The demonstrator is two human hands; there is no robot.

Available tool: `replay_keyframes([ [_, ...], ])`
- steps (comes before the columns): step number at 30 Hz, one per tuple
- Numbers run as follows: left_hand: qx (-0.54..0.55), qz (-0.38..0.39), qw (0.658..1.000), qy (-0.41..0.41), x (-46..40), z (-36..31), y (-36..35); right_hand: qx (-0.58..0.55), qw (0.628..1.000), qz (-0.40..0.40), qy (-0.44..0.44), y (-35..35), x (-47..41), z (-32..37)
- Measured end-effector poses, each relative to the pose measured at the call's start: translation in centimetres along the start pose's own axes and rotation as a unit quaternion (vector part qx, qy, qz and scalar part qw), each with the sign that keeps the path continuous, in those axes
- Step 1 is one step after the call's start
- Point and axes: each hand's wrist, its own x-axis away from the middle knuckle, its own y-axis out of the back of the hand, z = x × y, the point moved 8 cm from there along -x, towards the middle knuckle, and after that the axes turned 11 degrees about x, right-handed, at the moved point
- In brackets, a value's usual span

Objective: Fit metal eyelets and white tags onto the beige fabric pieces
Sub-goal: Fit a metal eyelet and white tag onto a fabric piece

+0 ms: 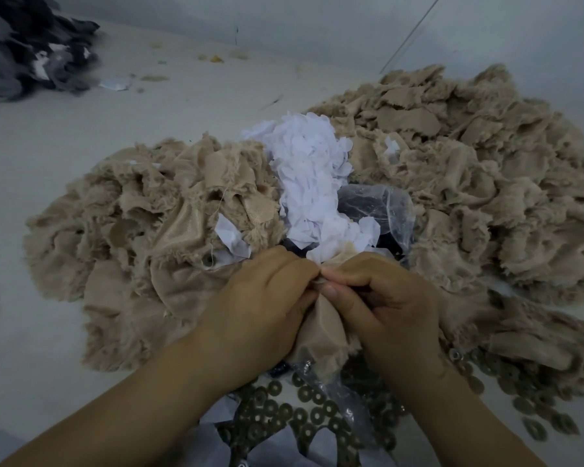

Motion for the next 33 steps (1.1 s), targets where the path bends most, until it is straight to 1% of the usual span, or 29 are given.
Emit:
replay_keyframes([
  [6,0.001,-0.022,0.999,-0.039,-0.3,-0.7,-0.2,0.014,1.0,-0.017,0.016,0.0,0.2,0.0],
  [11,0.014,-0.029,0.998,-0.054,-0.4,-0.6,-0.6,0.034,0.999,-0.035,0.016,-0.1,0.4,-0.2],
  [14,-0.001,-0.041,0.997,-0.061,0.0,-0.2,-0.7,0.039,0.998,-0.035,0.028,-0.1,0.3,0.2],
  [17,-0.015,-0.045,0.993,-0.107,0.5,0.1,-0.4,0.032,0.999,-0.022,0.023,0.2,-0.1,0.3],
  [19,-0.037,-0.051,0.987,-0.145,0.9,0.2,-0.1,0.041,0.998,-0.04,-0.014,0.8,-0.2,-0.2],
  [21,-0.06,-0.063,0.982,-0.165,1.1,0.3,0.2,0.043,0.993,-0.06,-0.095,1.4,-0.2,-1.4],
  [22,-0.067,-0.065,0.98,-0.175,1.2,0.2,0.3,0.048,0.987,-0.056,-0.14,1.3,-0.2,-2.1],
  [25,-0.083,-0.055,0.975,-0.2,1.4,-0.4,0.3,0.073,0.969,0.017,-0.234,0.0,0.0,-3.4],
  [27,-0.093,-0.052,0.972,-0.209,1.3,-0.8,0.5,0.051,0.958,0.061,-0.277,-0.9,0.5,-3.7],
  [29,-0.098,-0.06,0.97,-0.216,1.2,-1.1,0.8,-0.014,0.945,0.089,-0.313,-1.6,0.8,-3.9],
  [30,-0.096,-0.065,0.969,-0.217,1.2,-1.2,1.0,-0.075,0.933,0.104,-0.336,-2.1,1.0,-4.1],
  [31,-0.091,-0.07,0.97,-0.212,1.3,-1.1,1.1,-0.158,0.909,0.12,-0.367,-2.8,1.3,-4.2],
  [33,-0.069,-0.074,0.978,-0.184,1.0,-0.8,1.3,-0.311,0.835,0.145,-0.43,-4.1,2.0,-4.1],
])
